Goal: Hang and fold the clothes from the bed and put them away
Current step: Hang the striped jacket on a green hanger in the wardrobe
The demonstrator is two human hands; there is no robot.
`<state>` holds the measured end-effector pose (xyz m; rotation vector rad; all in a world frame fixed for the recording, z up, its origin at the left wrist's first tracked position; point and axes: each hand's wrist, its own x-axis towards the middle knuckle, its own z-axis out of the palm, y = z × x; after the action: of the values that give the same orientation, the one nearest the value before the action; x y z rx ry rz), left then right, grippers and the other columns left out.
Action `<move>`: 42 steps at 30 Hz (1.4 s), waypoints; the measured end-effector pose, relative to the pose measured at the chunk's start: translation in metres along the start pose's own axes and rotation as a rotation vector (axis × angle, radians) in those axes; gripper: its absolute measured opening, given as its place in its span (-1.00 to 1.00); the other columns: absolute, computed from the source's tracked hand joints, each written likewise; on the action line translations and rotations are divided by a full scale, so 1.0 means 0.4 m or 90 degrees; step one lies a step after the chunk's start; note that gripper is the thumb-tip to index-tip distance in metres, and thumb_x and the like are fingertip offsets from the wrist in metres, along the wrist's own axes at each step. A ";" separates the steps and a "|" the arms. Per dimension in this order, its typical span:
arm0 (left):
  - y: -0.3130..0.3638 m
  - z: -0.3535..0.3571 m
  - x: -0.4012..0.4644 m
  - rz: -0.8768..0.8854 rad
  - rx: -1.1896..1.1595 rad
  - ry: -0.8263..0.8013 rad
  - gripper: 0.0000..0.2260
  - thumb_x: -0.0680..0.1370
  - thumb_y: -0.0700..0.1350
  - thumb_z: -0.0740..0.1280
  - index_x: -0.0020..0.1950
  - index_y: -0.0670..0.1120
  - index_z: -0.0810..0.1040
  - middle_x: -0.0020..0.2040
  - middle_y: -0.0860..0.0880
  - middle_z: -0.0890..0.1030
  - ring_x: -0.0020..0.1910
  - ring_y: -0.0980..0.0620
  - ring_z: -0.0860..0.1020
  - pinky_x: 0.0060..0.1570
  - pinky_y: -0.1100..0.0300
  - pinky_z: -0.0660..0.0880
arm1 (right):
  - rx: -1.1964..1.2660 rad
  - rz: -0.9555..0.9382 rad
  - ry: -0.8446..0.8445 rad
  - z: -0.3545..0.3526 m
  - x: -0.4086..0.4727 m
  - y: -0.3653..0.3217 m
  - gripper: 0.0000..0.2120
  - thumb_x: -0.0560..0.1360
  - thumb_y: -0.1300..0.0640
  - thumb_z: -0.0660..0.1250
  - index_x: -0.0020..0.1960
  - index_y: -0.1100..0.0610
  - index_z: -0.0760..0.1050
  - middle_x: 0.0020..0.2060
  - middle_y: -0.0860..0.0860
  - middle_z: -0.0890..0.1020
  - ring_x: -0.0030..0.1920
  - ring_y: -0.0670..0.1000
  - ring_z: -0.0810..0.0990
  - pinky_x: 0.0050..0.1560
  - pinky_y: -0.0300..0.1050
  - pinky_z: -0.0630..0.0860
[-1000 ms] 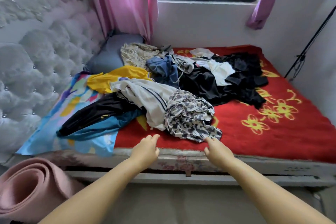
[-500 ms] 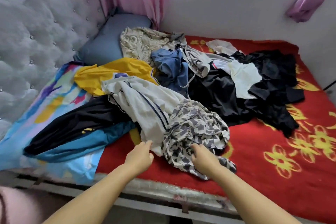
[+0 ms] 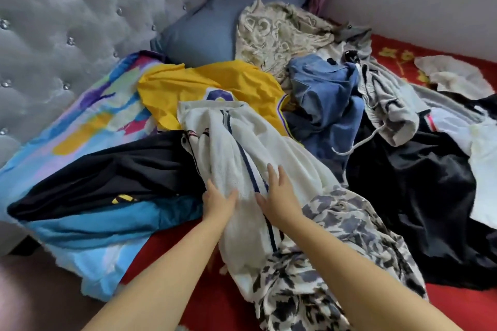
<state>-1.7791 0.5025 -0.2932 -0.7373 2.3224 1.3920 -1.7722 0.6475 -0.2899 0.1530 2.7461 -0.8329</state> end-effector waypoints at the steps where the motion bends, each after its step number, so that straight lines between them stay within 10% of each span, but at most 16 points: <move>1: -0.002 0.009 0.034 -0.041 -0.047 0.000 -0.25 0.55 0.04 0.33 0.57 -0.06 -0.05 0.50 -0.16 0.19 0.41 -0.17 0.30 0.36 -0.04 0.32 | 0.030 0.027 -0.016 0.020 0.033 0.010 -0.22 0.55 -0.07 0.27 0.56 0.05 -0.13 0.52 0.08 0.06 0.49 0.12 0.15 0.35 -0.01 0.28; 5: -0.026 0.015 0.083 -0.163 -0.186 -0.073 -0.26 0.53 -0.03 0.39 0.56 -0.09 0.04 0.41 -0.11 0.37 0.34 -0.14 0.41 0.32 -0.03 0.39 | 0.201 0.135 -0.155 0.083 0.059 0.019 -0.47 0.54 0.00 0.27 0.43 0.15 0.22 0.11 -0.01 0.54 0.00 0.01 0.56 -0.08 -0.16 0.49; 8: -0.025 0.002 0.051 -0.141 -0.190 -0.084 -0.68 0.58 -0.20 0.26 0.33 -0.16 0.44 0.09 -0.14 0.60 0.07 -0.15 0.58 0.14 -0.06 0.53 | 0.240 0.091 -0.168 0.112 0.007 -0.013 -0.78 0.56 0.13 0.12 0.19 0.05 0.39 -0.19 -0.11 0.52 -0.25 -0.13 0.49 -0.32 -0.26 0.39; 15: 0.101 -0.137 -0.100 0.073 -0.163 0.093 -0.86 0.53 -0.25 0.22 -0.04 -0.08 0.54 -0.13 -0.06 0.62 -0.08 -0.11 0.57 -0.07 0.09 0.53 | 0.370 -0.015 -0.087 -0.053 -0.090 -0.163 -0.76 0.51 0.20 0.12 -0.18 -0.11 0.43 -0.36 -0.16 0.53 -0.40 -0.23 0.46 -0.42 -0.42 0.32; 21: 0.205 -0.324 -0.307 0.284 -0.115 0.147 -0.80 0.59 -0.21 0.21 -0.22 -0.09 0.51 -0.27 -0.06 0.59 -0.28 0.07 0.52 -0.34 0.41 0.40 | 0.448 -0.102 -0.152 -0.248 -0.224 -0.295 -0.83 0.58 0.08 0.21 0.04 0.12 0.53 -0.12 0.14 0.62 -0.08 0.10 0.59 -0.04 -0.07 0.47; 27: 0.217 -0.554 -0.617 0.558 0.036 0.192 -0.80 0.57 -0.24 0.27 -0.25 -0.08 0.45 -0.35 0.07 0.49 -0.34 0.14 0.52 -0.36 0.34 0.26 | 0.827 0.044 -0.255 -0.443 -0.389 -0.457 -0.34 0.45 -0.43 0.06 0.14 0.07 0.58 -0.05 0.09 0.69 -0.04 0.08 0.64 -0.05 0.02 0.52; 31: 0.153 -0.643 -0.823 0.762 0.325 0.246 -0.81 0.50 -0.22 0.30 0.04 -0.29 0.58 -0.10 -0.20 0.63 -0.10 -0.16 0.60 -0.12 0.31 0.33 | 0.710 -0.011 -0.231 -0.465 -0.547 -0.645 -0.73 0.53 -0.05 0.33 -0.01 0.17 0.56 -0.10 0.14 0.65 -0.13 0.09 0.62 -0.08 0.02 0.55; 35: 0.062 -0.709 -1.045 0.654 0.491 0.029 -0.68 0.63 0.04 0.17 0.27 -0.13 0.41 0.26 -0.12 0.50 0.24 -0.11 0.44 0.17 0.14 0.33 | 0.542 -0.159 -0.075 -0.466 -0.733 -0.784 -0.81 0.51 0.38 0.21 -0.12 0.18 0.55 -0.25 0.11 0.62 -0.27 0.05 0.58 -0.24 -0.11 0.53; 40: -0.084 -0.940 -1.312 0.683 0.055 -0.282 -0.74 0.59 -0.20 0.20 0.19 0.00 0.58 0.10 -0.01 0.65 0.09 0.08 0.60 0.11 0.22 0.50 | 0.506 -0.328 -0.041 -0.550 -0.969 -0.855 -0.72 0.44 0.43 0.12 -0.16 0.20 0.57 -0.38 0.08 0.63 -0.41 0.01 0.59 -0.41 -0.24 0.52; 42: -0.152 -1.072 -1.363 0.760 -0.081 -0.095 -0.53 0.45 -0.37 0.09 0.05 0.10 0.60 -0.01 0.09 0.65 -0.02 0.11 0.62 -0.01 0.33 0.51 | 0.530 -0.339 -0.062 -0.599 -1.037 -0.862 -0.70 0.45 0.44 0.10 -0.23 0.22 0.55 -0.46 0.07 0.59 -0.48 -0.01 0.56 -0.45 -0.27 0.50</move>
<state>-1.3099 0.2411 0.1499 0.9007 2.5974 1.8839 -1.4886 0.4858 0.2018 -0.4695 2.1856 -2.0115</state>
